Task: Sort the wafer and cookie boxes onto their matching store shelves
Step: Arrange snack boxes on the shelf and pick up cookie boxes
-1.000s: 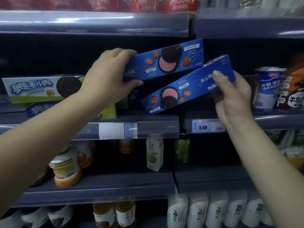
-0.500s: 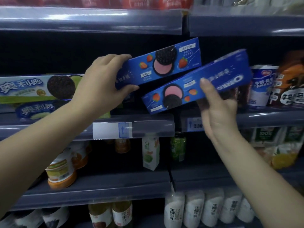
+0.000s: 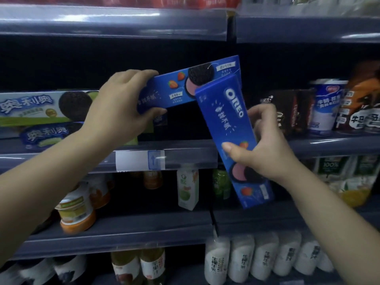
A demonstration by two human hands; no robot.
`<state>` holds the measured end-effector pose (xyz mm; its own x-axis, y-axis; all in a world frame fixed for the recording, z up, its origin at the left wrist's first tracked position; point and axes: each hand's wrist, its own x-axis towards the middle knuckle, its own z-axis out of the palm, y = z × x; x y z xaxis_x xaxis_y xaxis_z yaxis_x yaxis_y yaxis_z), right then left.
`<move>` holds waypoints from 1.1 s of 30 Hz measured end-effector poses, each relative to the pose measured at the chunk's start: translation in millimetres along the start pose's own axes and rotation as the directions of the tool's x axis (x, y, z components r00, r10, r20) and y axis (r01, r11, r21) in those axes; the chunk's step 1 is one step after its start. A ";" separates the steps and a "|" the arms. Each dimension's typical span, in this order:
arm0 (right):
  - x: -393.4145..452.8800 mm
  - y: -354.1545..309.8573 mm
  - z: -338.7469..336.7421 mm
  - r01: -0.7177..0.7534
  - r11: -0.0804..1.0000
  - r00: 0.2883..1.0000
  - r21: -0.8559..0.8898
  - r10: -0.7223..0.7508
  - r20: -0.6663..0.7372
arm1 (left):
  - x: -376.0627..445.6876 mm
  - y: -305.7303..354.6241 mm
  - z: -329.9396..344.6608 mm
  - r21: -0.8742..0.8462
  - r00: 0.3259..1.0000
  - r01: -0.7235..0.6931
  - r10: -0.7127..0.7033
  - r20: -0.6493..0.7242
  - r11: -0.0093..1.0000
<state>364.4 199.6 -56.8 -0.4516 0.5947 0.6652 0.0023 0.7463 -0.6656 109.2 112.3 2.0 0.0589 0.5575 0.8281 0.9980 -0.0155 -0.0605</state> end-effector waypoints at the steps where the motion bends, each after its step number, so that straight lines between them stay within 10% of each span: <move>1: 2.2 -1.6 -3.5 0.028 0.999 0.998 -0.024 -0.027 0.052 | -0.5 -0.7 -0.3 -0.004 1.000 0.006 -0.006 0.000 1.000; 16: 77.2 -17.5 9.3 0.319 0.662 0.935 -0.678 -0.102 0.340 | -6.4 -4.9 -11.9 -0.014 1.000 0.010 -0.010 0.003 1.000; 20: 78.5 -1.6 24.5 0.462 0.501 0.878 -0.732 -0.372 0.300 | -8.0 -6.1 -12.6 -0.031 0.999 0.044 -0.045 -0.019 0.999; 27: 60.8 31.9 -2.6 0.105 0.731 0.974 -0.674 -0.213 -0.079 | -8.3 -10.5 -8.1 0.008 1.000 0.014 -0.014 0.011 1.000; 33: 51.5 40.1 -8.1 0.069 0.878 0.992 -0.474 -0.110 -0.060 | 0.7 -0.4 2.1 0.007 1.000 -0.005 0.004 0.031 1.000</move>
<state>348.4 262.5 -46.4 -0.3952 0.5255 0.7535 0.3933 0.8380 -0.3782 108.8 114.5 1.5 0.0625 0.5826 0.8104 0.9976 -0.0119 -0.0684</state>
